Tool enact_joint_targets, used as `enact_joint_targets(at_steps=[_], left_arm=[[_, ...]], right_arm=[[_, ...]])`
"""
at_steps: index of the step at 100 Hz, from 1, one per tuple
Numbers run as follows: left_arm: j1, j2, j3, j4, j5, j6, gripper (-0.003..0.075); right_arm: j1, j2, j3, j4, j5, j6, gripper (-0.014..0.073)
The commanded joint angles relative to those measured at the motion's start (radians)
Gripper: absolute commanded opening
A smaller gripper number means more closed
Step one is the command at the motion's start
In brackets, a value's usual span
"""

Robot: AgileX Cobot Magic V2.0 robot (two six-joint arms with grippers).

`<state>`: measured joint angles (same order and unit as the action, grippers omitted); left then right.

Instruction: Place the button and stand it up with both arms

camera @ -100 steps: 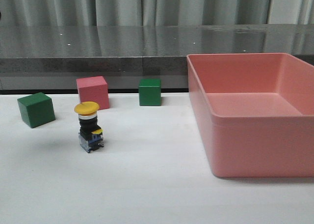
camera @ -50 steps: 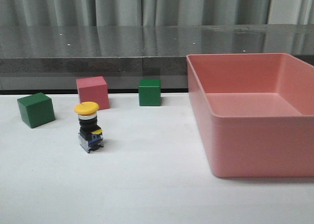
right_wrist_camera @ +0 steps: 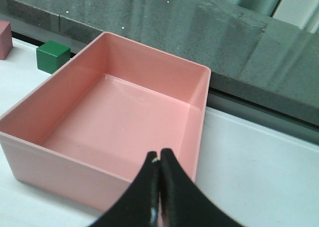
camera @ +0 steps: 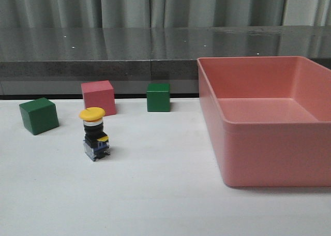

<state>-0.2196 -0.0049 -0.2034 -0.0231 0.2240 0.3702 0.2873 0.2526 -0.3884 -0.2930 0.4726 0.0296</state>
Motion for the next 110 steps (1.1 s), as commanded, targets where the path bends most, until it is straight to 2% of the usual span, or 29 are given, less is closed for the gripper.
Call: enact_joint_targets(at_steps=[1,68,94,105,110], left_arm=[[0.001,-0.003,-0.008,-0.012,-0.078,-0.015,-0.002],[0.001,0.005,0.001,0.006,-0.08,-0.015,-0.002],[0.001,0.004,0.169,0.023,-0.234,-0.017,-0.002],[0.012,0.002,0.252,0.046,-0.323,-0.097,-0.002],[0.025,0.0,0.245,0.075,-0.261,-0.169,-0.002]], right_arm=[[-0.007,0.008,-0.026,-0.019,-0.077,0.001,-0.0061],[-0.007,0.008,-0.026,-0.019,-0.077,0.001,-0.0061],[-0.007,0.008,-0.026,-0.019,-0.077,0.001,-0.0061],[-0.007,0.008,-0.026,-0.019,-0.077,0.001,-0.0061],[-0.007,0.008,-0.026,-0.019,-0.077,0.001,-0.0061]])
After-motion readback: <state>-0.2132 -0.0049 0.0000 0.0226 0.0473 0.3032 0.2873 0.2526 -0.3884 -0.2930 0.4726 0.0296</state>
